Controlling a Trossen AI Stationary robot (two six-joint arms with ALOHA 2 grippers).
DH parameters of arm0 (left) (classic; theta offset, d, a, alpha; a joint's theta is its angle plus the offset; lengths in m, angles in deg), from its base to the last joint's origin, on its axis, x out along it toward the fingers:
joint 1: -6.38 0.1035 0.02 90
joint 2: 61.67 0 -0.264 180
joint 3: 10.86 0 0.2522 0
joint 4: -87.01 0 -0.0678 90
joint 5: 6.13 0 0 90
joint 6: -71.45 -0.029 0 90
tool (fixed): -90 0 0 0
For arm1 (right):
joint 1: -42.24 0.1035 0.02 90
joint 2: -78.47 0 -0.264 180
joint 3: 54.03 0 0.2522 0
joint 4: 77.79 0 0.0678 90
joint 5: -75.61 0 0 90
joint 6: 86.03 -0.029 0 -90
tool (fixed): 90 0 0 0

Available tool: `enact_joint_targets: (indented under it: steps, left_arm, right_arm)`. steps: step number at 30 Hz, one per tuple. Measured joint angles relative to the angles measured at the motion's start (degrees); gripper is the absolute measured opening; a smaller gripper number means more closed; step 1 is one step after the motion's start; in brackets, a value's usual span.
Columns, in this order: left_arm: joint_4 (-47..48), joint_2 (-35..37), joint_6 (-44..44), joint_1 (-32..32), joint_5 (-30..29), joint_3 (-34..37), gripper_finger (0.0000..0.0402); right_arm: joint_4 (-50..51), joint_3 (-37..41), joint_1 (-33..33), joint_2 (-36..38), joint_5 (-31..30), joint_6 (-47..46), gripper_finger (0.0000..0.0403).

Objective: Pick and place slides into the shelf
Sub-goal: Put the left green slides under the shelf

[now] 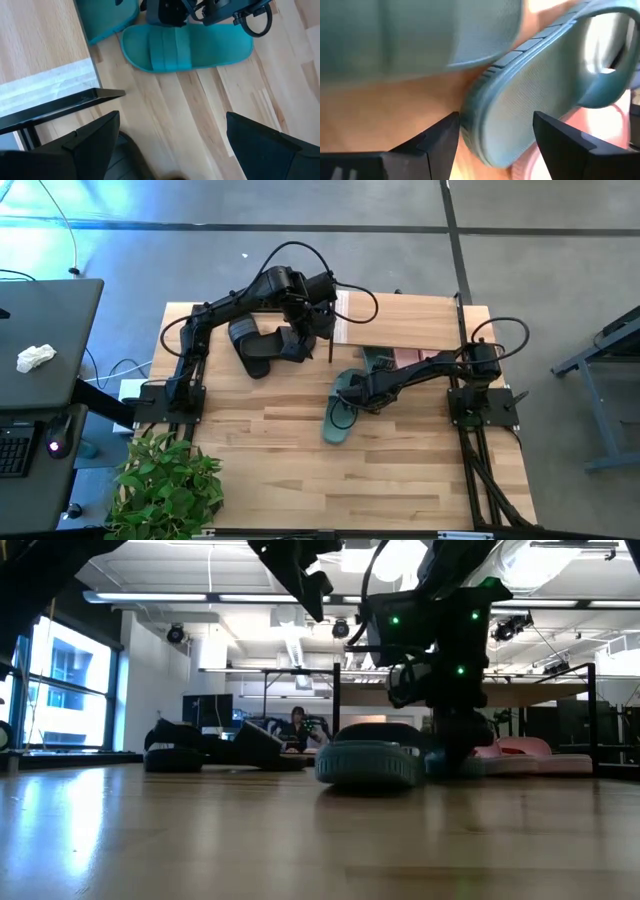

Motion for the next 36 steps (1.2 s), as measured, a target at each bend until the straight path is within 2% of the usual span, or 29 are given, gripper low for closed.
enact_joint_targets:
  steps: [15, 23, 26, 29, 33, 36]
  left_arm:
    - [0.0, 0.0, 0.6, 0.0, 0.0, 0.0, 0.0347]
    - [0.0, 0.0, 0.6, 0.0, 0.0, 0.0, 0.0347]
    - [0.0, 0.0, 0.6, 0.0, 0.0, 0.0, 0.0347]
    - [0.0, 0.0, 0.6, 0.0, 0.0, 0.0, 0.0347]
    - [0.0, 0.0, 0.6, 0.0, -0.5, 0.0, 0.0347]
    - [0.0, 0.0, 0.6, 0.0, -0.9, 0.0, 0.0347]
  right_arm:
    - [1.8, -0.1, 2.0, 1.5, -1.4, 1.0, 0.0241]
    - [3.8, 0.6, 9.6, 12.4, -0.2, -0.5, 0.0241]
    - [0.7, 3.9, 11.5, 18.8, 5.1, -0.5, 0.0234]
    - [-4.9, 9.8, 11.7, 25.8, 13.7, -4.1, 0.0206]
    - [-12.8, 19.6, 11.7, 33.3, 15.1, -7.9, 0.0137]
    - [-20.8, 26.3, 11.7, 35.8, 16.2, -9.4, 0.0073]
